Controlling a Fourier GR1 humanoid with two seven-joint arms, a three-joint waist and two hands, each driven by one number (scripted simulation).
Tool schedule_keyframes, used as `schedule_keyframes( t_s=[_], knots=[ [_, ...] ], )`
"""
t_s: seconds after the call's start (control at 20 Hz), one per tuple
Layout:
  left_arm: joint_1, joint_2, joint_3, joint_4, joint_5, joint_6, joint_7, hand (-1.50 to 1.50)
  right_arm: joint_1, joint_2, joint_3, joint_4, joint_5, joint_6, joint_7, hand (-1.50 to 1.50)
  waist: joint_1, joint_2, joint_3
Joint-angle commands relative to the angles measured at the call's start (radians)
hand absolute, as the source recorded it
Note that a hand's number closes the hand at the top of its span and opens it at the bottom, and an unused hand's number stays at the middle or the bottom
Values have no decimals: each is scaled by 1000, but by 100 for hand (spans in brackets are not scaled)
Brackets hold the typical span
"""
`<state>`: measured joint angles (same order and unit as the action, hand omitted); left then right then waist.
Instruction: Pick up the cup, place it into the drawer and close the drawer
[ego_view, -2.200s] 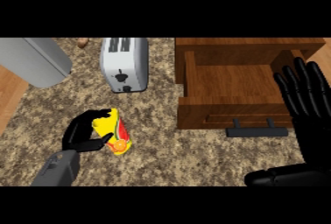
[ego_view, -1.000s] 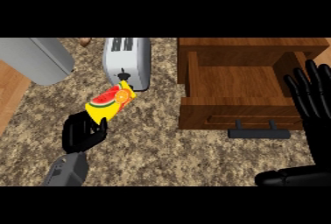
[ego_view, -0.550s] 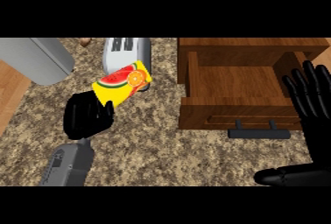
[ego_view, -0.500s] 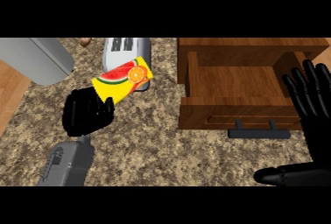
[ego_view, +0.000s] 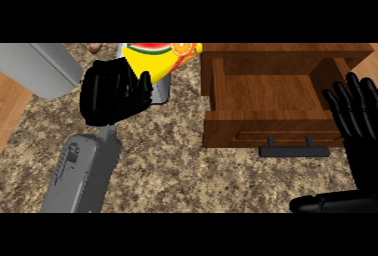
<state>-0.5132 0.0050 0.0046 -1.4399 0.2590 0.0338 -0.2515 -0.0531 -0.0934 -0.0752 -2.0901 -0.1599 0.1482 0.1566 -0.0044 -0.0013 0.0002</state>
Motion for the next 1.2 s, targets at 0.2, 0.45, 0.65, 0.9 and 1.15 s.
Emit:
schedule_keyframes(
  t_s=[0.2, 0.45, 0.65, 0.9, 1.15],
  knots=[
    [-233, -5, -14, 97, -68, 138, 96, 150, -14, 1, -4, 53, 19, 12, -50, -150, -2, 2, 0],
    [-380, -5, -50, 287, -52, 186, 41, 150, -28, 7, -1, -7, -5, -19, 33, -150, -11, 3, 0],
    [-413, -5, -89, 236, -64, 227, 164, 150, -37, -4, -24, 34, -17, -2, 1, -150, -3, 1, 0],
    [-532, -5, -93, 526, -21, 228, 31, 150, 63, 19, 26, 20, 33, 32, -81, -150, -20, 6, 0],
    [-610, -5, -158, 676, 79, 311, -40, 150, -43, -16, -14, -6, -7, 1, 28, -150, -26, 7, 0]
  ],
)
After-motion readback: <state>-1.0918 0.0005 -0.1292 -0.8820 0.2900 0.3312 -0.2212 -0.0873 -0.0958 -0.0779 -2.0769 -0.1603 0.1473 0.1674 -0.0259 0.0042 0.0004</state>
